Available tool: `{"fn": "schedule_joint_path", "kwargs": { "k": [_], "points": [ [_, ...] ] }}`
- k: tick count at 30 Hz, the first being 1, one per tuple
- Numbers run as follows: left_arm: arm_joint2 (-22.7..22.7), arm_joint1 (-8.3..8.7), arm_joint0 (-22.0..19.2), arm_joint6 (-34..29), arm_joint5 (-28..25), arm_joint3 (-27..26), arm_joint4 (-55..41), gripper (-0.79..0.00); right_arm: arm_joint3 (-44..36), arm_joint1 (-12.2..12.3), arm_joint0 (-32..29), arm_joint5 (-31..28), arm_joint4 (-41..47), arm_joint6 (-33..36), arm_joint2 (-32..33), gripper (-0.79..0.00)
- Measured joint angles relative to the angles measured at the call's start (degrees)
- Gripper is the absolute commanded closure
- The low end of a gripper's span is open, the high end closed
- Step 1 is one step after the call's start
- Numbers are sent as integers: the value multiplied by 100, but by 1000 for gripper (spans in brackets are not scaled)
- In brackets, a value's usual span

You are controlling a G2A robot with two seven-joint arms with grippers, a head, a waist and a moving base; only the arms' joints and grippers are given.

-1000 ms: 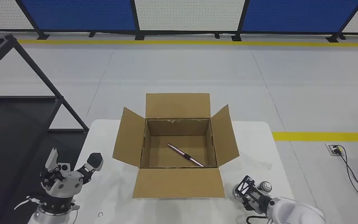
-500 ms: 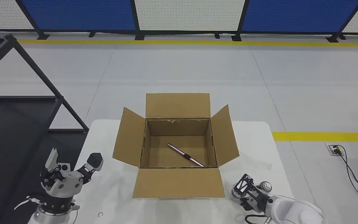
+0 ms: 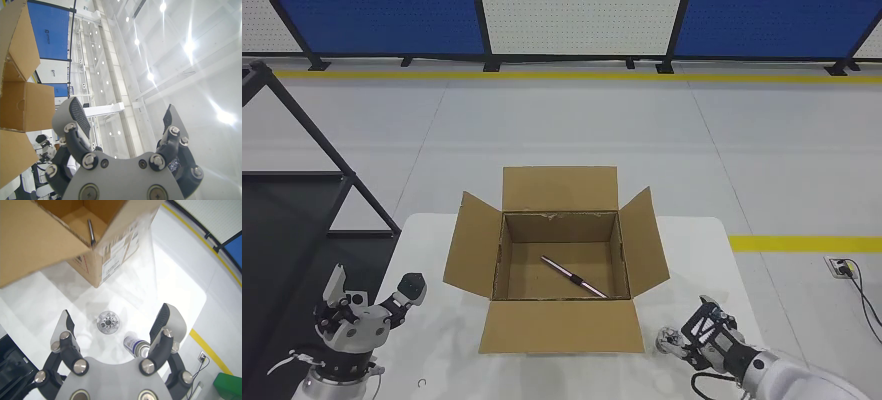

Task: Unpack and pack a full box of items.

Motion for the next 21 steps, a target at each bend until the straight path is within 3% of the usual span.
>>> {"fn": "schedule_joint_path", "kwargs": {
  "k": [4, 16, 21],
  "points": [
    [0, 0, 0, 0, 0, 0, 0, -785, -450, -7, -93, 152, 517, -239, 36, -785],
    [0, 0, 0, 0, 0, 0, 0, -785, -427, -5, -93, 131, 477, -240, 22, -785],
    [7, 0, -23, 69, 96, -49, 89, -785, -787, 21, 19, -63, 241, -487, -205, -785]
  ]
}}
